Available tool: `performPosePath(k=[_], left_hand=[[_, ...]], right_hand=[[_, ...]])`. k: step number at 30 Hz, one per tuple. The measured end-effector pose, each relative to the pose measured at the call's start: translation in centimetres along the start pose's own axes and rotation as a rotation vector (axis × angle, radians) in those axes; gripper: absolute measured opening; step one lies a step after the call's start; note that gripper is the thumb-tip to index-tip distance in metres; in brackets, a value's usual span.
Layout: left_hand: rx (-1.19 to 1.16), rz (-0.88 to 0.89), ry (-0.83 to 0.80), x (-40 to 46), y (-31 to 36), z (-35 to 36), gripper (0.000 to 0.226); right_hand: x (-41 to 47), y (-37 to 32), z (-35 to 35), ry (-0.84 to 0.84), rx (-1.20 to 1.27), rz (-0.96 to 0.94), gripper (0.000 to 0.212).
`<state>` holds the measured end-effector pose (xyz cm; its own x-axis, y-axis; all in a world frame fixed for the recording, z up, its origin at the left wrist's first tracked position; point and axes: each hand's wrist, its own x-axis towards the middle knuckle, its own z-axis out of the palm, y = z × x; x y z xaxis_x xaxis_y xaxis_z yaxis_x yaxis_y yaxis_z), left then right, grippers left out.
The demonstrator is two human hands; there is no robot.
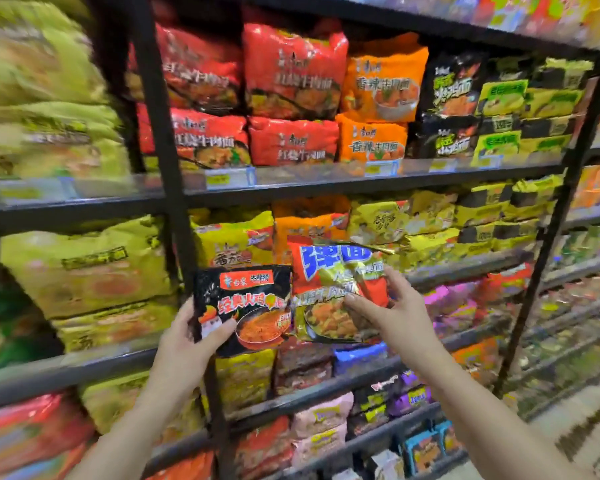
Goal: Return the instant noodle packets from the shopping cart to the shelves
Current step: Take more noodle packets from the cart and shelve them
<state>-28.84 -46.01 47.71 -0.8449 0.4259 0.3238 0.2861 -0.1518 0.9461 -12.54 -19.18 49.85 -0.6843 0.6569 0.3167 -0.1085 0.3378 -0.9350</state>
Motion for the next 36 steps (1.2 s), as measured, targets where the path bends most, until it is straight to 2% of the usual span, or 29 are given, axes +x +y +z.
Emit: performPosePath(k=[4,10,14,15,18,19,20,23,25,32,36], left_hand=[[0.053,0.002,0.125,-3.2,1.8,-8.1,0.044],[0.115,0.039,0.284,-8.7,4.9,-19.9,0.049],[0.09,0.043,0.363,-12.5,6.3,-28.9,0.055],[0.097,0.042,0.376,-13.4,6.8,-31.3,0.056],[0.137,0.042,0.423,-16.4,8.2,-38.5,0.065],[0.149,0.051,0.443,-17.4,8.6,-40.9,0.068],[0.156,0.059,0.46,-18.4,9.0,-43.2,0.069],[0.188,0.081,0.489,-21.5,10.2,-49.4,0.062],[0.191,0.088,0.521,-23.6,10.9,-53.2,0.057],[0.214,0.102,0.688,-29.2,12.9,-64.6,0.059],[0.229,0.084,0.783,-31.7,13.2,-70.7,0.065]], right_hand=[[-1.2,-2.1,7.7,-0.129,0.034,-0.036,0.109],[-4.6,-6.0,19.9,-0.33,0.096,-0.064,0.087],[-9.1,-9.5,28.0,-0.415,0.094,-0.108,0.1],[-10.4,-10.4,30.1,-0.429,0.104,-0.101,0.095],[-14.5,-13.2,36.4,-0.466,0.15,-0.102,0.058],[-15.7,-14.0,38.4,-0.481,0.154,-0.101,0.056],[-17.0,-14.7,40.4,-0.499,0.173,-0.103,0.061],[-20.6,-17.0,46.1,-0.561,0.207,-0.114,0.1],[-22.8,-18.3,49.8,-0.588,0.214,-0.128,0.112],[-28.1,-22.8,62.5,-0.716,0.257,-0.155,0.105],[-30.1,-24.6,70.0,-0.79,0.246,-0.208,0.09]])
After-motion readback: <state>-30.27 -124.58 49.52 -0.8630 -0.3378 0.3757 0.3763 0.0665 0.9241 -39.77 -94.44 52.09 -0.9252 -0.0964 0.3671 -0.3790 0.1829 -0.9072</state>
